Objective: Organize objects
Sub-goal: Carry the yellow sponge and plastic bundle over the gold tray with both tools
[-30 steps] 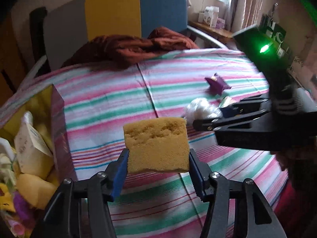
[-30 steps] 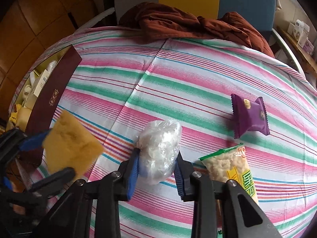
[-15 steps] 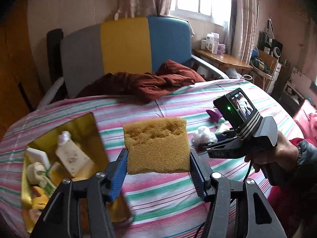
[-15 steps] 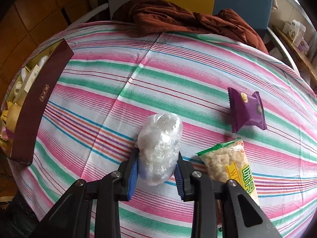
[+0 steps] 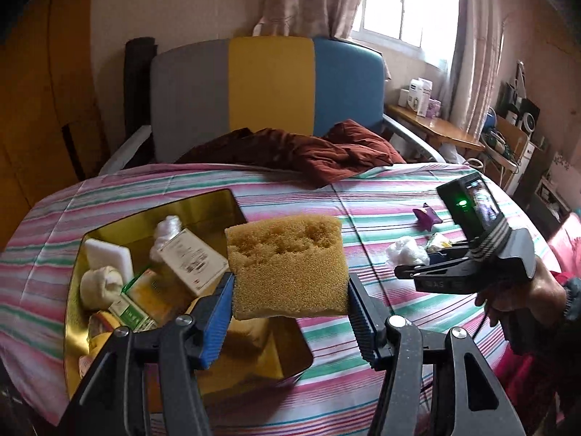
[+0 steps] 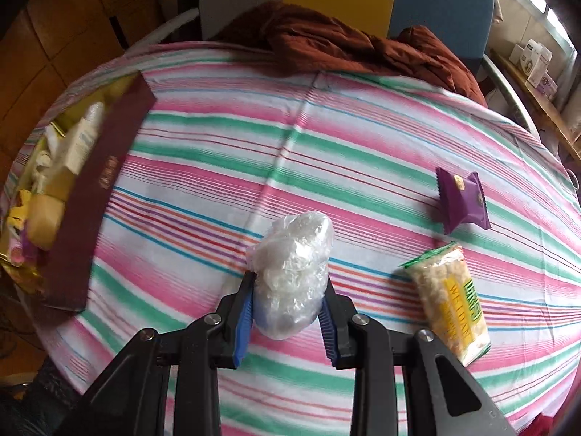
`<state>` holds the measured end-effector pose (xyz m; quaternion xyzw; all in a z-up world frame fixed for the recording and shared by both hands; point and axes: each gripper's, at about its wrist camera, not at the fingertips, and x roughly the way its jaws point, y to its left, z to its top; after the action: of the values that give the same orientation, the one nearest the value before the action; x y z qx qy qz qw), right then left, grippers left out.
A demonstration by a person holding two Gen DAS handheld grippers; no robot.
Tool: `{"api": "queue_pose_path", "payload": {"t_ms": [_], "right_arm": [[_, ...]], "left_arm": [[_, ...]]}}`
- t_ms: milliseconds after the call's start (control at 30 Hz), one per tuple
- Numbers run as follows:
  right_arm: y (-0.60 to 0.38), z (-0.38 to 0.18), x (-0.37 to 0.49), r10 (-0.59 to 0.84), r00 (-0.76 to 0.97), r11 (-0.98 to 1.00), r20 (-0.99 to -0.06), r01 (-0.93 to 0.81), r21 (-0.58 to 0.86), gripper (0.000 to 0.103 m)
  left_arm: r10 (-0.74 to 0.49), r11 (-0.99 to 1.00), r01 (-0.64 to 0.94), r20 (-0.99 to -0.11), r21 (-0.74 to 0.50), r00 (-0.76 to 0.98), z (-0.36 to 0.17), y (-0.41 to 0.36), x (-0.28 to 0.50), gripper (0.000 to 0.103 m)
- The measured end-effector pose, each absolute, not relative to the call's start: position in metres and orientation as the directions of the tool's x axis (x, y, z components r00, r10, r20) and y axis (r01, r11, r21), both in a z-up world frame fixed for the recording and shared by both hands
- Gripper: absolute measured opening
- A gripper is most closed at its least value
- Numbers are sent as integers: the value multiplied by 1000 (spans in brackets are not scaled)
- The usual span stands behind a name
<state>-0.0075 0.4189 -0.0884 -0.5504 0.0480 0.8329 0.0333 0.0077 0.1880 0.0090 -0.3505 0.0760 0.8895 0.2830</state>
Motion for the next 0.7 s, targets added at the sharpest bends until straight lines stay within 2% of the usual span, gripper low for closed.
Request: {"api": "queue_pose_path", "payload": {"t_ms": [367, 700], "right_arm": [[364, -45, 10, -94, -528, -986, -844, -68, 153, 31], [285, -14, 19, -261, -594, -963, -761, 104, 250, 31]], "left_arm": [[437, -852, -515, -675, -97, -595, -2, 157, 5, 60], [375, -912, -385, -669, -141, -642, 0, 89, -16, 60]]}}
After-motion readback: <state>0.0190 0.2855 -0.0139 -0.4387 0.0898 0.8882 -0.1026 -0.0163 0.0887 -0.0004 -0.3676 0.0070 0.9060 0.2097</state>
